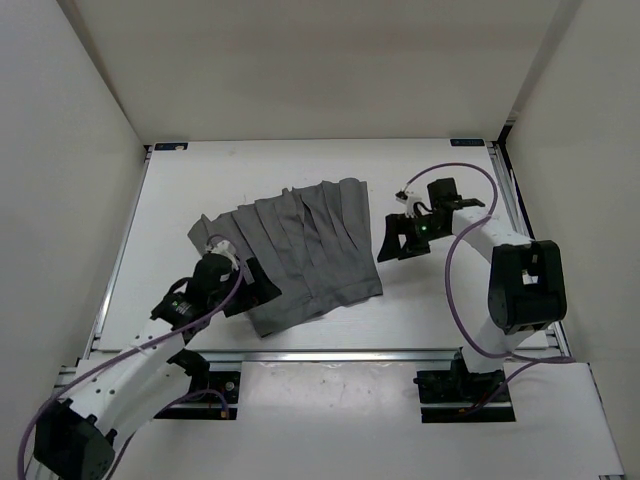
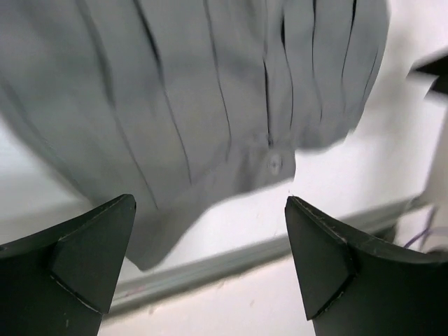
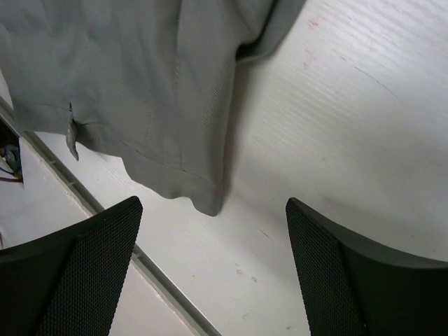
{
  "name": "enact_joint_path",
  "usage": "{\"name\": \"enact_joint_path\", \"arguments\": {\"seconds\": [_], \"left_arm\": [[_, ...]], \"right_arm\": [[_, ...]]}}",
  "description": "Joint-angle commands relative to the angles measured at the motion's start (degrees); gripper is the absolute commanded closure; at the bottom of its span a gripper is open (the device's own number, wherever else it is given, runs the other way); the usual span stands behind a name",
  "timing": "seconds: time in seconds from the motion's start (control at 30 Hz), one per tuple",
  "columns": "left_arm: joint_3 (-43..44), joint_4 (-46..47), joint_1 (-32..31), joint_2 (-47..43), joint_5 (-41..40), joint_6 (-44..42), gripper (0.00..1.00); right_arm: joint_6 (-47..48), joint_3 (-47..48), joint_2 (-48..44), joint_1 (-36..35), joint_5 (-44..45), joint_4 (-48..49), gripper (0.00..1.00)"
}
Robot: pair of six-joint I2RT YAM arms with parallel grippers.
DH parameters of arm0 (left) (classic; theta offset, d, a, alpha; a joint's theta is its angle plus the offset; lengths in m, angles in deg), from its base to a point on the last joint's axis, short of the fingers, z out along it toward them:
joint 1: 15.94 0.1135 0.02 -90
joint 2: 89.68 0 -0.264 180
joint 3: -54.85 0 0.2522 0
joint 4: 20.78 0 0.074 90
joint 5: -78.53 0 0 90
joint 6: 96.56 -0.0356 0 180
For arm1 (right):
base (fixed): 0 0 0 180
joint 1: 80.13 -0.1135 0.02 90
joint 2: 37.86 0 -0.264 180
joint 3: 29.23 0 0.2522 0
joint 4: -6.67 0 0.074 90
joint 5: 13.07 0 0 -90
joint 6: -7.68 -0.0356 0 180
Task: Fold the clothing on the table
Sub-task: Flatten the skirt out
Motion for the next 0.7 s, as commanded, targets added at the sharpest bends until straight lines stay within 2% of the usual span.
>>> {"name": "enact_joint_path", "arguments": {"seconds": [0.0, 0.1, 0.13, 0.23, 0.33, 0.43, 0.5, 0.67], "left_arm": [[5.6, -4.0, -6.2, 2.6, -8.6, -3.3, 0.01], [5.8, -3.5, -0.7, 6.7, 0.2, -6.5, 0.01], [6.0, -4.7, 1.3, 8.3, 0.9, -6.9, 0.02], [5.8, -5.1, 1.7, 7.6, -0.1, -6.7, 0.02], [4.1, -4.8, 4.2, 7.0, 3.5, -8.3, 0.01], [5.0, -5.6, 1.6, 8.1, 0.5, -11.4, 0.01], [6.2, -5.7, 0.1, 8.9, 1.4, -12.4, 0.01], [8.8, -4.6, -7.6, 13.4, -2.6, -6.4, 0.01]], "right_arm": [[1.5, 2.3, -0.6, -2.3, 0.1, -3.1, 0.12], [1.7, 1.3, -1.9, -4.3, 1.1, -3.5, 0.11], [1.7, 0.8, -1.9, -4.5, 1.8, -3.5, 0.12], [1.7, -0.6, -2.1, -5.4, 2.0, -3.0, 0.11], [0.5, -2.4, -2.1, -4.8, 2.2, -1.4, 0.12], [0.5, -2.9, -1.9, -3.4, 2.1, -0.9, 0.12], [0.9, -3.2, -1.8, -3.1, 2.6, -0.9, 0.12], [0.9, -3.7, -2.3, -2.6, 2.9, -1.0, 0.12]]}}
